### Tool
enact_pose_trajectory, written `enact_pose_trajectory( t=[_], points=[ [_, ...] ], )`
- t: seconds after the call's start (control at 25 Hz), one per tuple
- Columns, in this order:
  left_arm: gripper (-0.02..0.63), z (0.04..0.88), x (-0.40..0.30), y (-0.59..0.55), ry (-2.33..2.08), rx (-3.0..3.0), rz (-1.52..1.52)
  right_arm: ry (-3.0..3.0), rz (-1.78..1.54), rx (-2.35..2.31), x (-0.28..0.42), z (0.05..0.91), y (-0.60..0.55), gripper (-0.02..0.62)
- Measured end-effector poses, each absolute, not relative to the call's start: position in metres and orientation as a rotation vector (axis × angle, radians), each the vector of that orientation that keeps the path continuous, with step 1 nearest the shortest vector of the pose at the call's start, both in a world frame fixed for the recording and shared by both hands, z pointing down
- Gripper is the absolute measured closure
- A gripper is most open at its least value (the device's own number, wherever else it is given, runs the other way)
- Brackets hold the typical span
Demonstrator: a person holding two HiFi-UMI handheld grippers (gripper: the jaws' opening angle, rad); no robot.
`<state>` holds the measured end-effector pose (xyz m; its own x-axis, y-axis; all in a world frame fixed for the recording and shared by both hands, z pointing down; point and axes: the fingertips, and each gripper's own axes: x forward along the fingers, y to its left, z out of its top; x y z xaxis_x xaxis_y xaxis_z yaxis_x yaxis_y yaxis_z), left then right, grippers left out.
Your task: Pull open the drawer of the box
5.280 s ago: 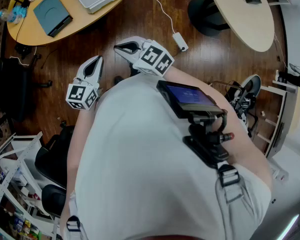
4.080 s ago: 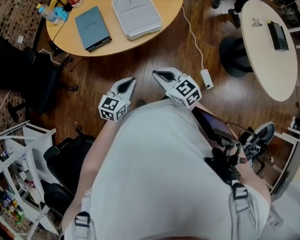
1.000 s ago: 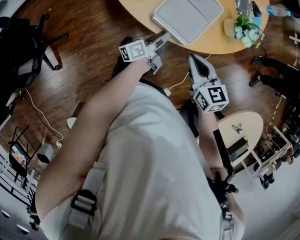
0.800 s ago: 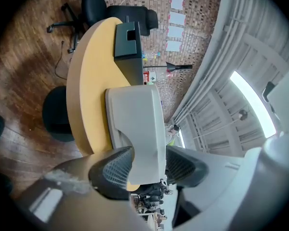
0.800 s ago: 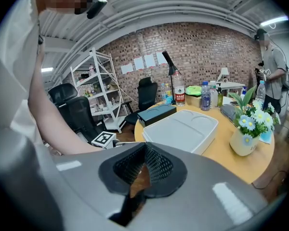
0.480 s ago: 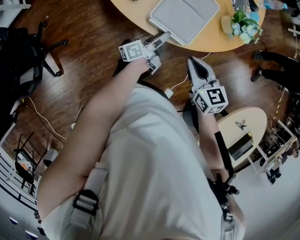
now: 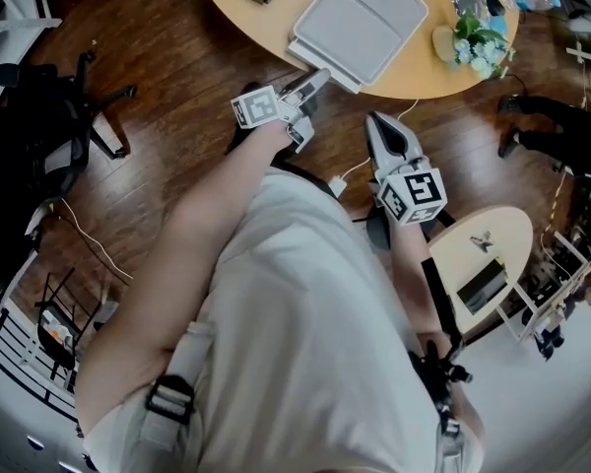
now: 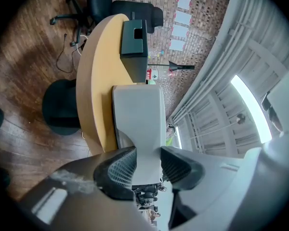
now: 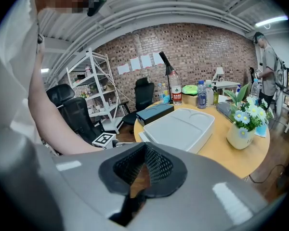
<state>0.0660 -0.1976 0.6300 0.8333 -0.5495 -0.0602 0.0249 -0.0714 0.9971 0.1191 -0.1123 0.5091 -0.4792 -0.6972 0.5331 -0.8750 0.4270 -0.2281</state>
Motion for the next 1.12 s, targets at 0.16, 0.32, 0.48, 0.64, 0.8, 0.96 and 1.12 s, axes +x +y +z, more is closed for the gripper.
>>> enact_pose_trajectory(
  t=[0.16, 0.32, 0.48, 0.64, 0.8, 0.96, 1.12],
  points=[
    [0.443, 0.616, 0.061, -0.181, -0.373, 1.535, -0.540, -2.337, 0.685, 1.340, 0.115, 0.509, -0.106, 0.589],
    [0.442, 0.623, 0.047, -0.160, -0.397, 1.556, -0.489, -2.357, 0.680, 1.329, 0.108, 0.510, -0.099, 0.589],
    [0.442, 0.619, 0.034, -0.138, -0.388, 1.539, -0.487, -2.377, 0.675, 1.319, 0.101, 0.510, -0.088, 0.589],
    [0.440, 0.610, 0.027, -0.119, -0.364, 1.514, -0.508, -2.390, 0.674, 1.309, 0.097, 0.513, -0.077, 0.589],
    [0.439, 0.609, 0.020, -0.103, -0.373, 1.511, -0.501, -2.405, 0.668, 1.298, 0.095, 0.515, -0.066, 0.589],
    [0.436, 0.602, 0.016, -0.093, -0.363, 1.497, -0.529, -2.423, 0.663, 1.287, 0.092, 0.516, -0.056, 0.589],
    [0.436, 0.602, 0.009, -0.083, -0.387, 1.502, -0.531, -2.434, 0.659, 1.286, 0.093, 0.516, -0.047, 0.589]
  ],
)
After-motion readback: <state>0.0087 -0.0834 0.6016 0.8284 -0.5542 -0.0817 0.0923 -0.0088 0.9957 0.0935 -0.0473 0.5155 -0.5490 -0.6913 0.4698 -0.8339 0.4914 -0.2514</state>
